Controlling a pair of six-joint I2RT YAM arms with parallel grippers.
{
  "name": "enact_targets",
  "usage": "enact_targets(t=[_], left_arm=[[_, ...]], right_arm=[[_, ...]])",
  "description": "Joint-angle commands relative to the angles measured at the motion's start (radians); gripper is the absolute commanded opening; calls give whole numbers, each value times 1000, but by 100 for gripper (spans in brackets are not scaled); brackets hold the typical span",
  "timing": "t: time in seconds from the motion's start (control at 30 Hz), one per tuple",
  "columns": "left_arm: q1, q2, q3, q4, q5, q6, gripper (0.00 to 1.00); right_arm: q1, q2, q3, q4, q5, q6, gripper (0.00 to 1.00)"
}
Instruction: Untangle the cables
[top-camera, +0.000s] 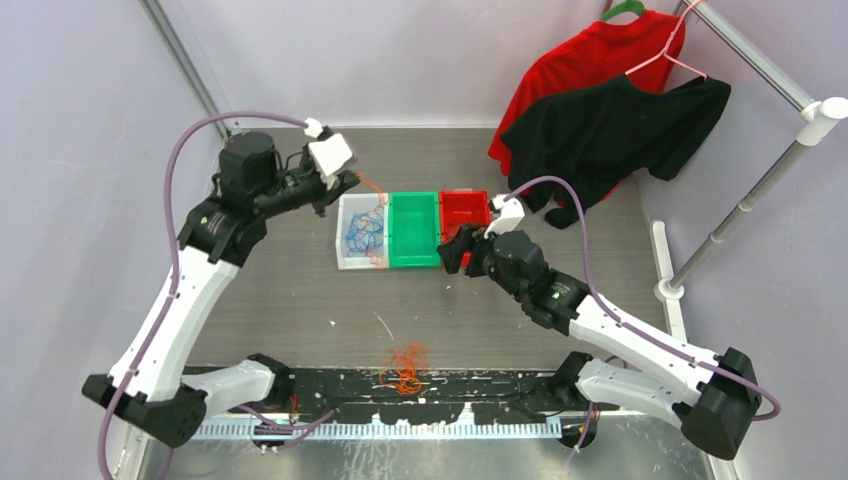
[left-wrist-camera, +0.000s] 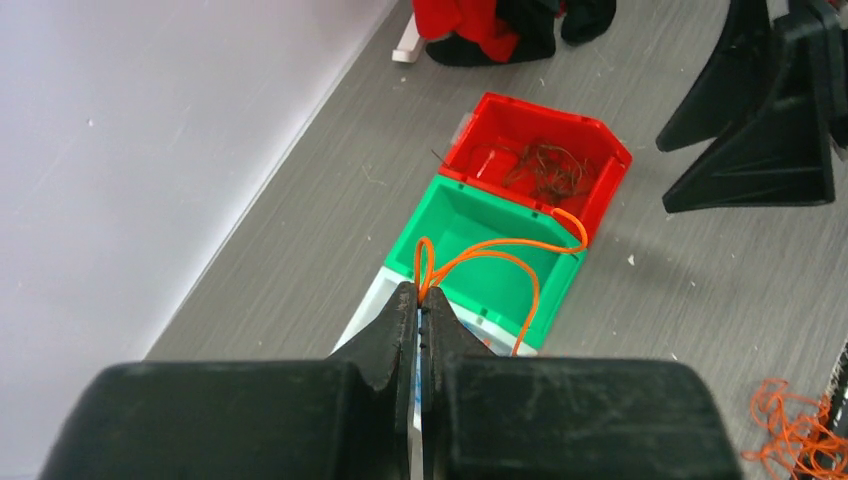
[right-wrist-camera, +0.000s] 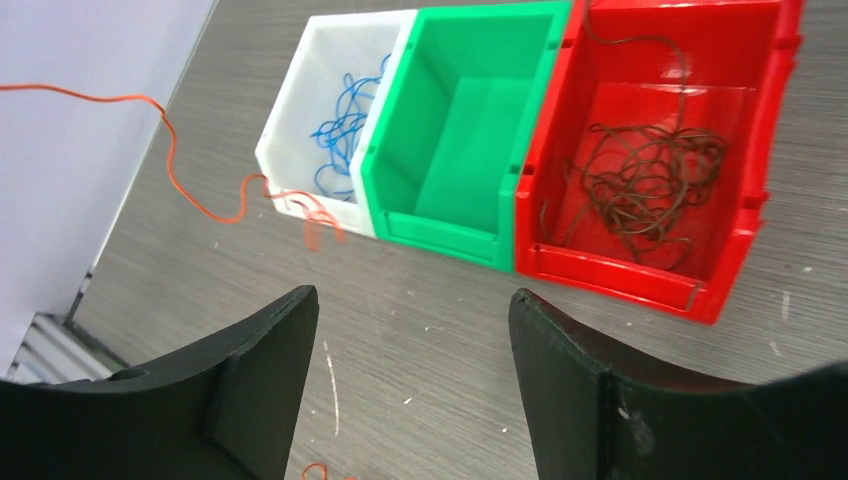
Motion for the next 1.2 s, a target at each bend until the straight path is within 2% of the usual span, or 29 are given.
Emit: enact_targets(t=[0.0,0.2,0.53,0.77,1.17], left_arm=[[-17,82,92,124,9,-35,0],[-20,203,178,137,11,-41,0],[-23,308,260,111,18,12,0],[-47,379,216,121,-7,168,0],[-141,495,232,133,-53,91,0]], right_arm=[[3,-49,4,-3,121,-25,74],[4,-53,9,-34,138,-36,73],[4,-45,24,-82,149,-44,73],[4,-69,14,-83,163,-24,73],[4,-115,-31,-72,185,5,72]])
